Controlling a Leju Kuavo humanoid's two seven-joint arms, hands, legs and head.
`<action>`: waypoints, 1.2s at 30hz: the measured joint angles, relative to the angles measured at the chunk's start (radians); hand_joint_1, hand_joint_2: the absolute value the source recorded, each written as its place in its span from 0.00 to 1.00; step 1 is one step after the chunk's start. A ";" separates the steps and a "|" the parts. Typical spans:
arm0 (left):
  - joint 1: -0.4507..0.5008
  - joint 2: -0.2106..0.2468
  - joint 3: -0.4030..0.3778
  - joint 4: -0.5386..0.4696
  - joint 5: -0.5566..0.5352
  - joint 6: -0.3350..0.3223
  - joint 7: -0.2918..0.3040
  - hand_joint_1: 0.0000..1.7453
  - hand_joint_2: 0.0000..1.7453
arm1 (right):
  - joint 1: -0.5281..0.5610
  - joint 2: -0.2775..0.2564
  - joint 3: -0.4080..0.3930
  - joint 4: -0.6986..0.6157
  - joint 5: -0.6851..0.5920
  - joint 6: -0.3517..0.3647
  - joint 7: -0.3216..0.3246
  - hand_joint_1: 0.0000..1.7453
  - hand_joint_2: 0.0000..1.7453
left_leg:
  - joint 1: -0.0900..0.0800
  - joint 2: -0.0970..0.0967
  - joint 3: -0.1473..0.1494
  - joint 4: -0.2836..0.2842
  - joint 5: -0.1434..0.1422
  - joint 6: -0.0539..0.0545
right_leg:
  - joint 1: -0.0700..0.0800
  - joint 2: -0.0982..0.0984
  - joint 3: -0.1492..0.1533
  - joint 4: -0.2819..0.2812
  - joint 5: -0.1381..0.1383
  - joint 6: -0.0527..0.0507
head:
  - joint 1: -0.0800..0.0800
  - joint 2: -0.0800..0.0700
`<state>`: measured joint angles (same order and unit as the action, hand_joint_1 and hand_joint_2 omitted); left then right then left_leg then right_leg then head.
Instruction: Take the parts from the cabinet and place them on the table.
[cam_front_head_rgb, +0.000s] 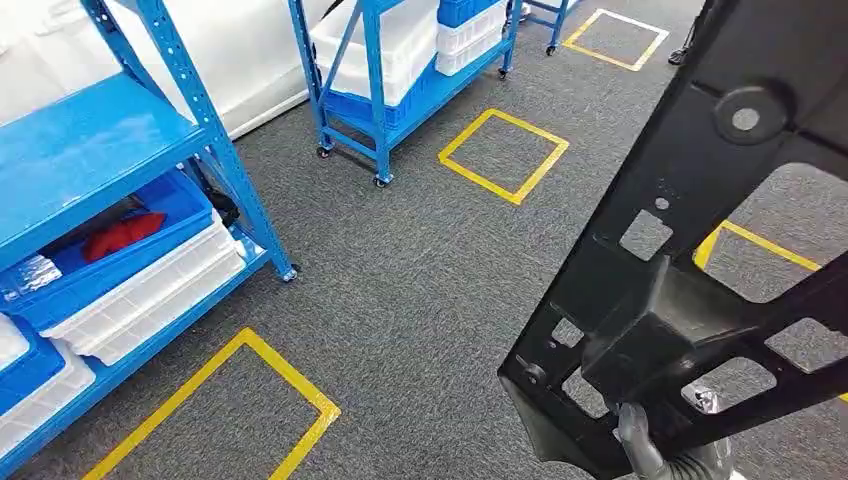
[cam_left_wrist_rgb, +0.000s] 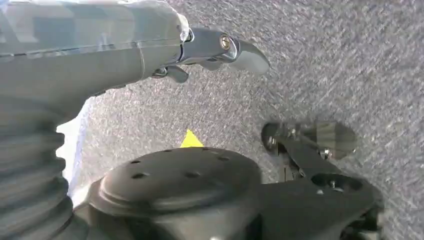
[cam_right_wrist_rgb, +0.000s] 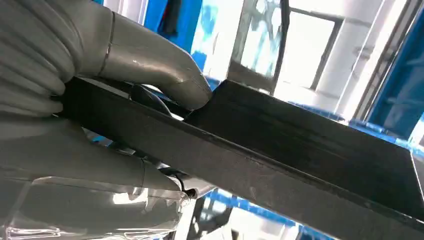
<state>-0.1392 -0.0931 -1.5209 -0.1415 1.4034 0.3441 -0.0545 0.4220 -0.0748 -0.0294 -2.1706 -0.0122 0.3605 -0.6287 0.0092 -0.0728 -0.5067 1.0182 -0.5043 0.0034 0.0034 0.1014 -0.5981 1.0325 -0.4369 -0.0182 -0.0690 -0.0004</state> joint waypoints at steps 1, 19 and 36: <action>-0.001 0.000 0.000 0.000 0.000 0.000 0.001 0.00 1.00 | 0.002 0.001 0.000 0.000 0.000 0.000 -0.001 1.00 1.00 | -0.003 0.009 0.004 -0.009 -0.009 -0.004 | -0.006 0.010 -0.010 -0.001 0.005 0.008 | 0.000 0.000; 0.000 0.007 0.000 -0.001 0.000 0.009 -0.003 0.00 1.00 | 0.018 0.006 -0.037 0.003 -0.038 0.037 -0.022 1.00 1.00 | -0.006 0.198 0.054 -0.041 -0.023 -0.028 | -0.017 -0.134 0.000 -0.008 -0.006 0.020 | 0.000 0.000; -0.019 0.032 0.000 -0.001 0.000 0.026 -0.054 0.00 1.00 | -0.007 0.034 -0.051 0.010 -0.036 0.030 -0.019 1.00 1.00 | 0.005 0.052 0.010 -0.036 0.016 0.017 | -0.014 -0.048 -0.025 0.026 -0.015 0.035 | 0.000 0.000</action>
<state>-0.1584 -0.0614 -1.5206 -0.1423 1.4035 0.3700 -0.1087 0.4145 -0.0408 -0.0801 -2.1611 -0.0485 0.3902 -0.6478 0.0137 -0.0206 -0.4970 0.9823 -0.4887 0.0203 -0.0105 0.0537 -0.6229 1.0582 -0.4514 0.0169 -0.0687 -0.0004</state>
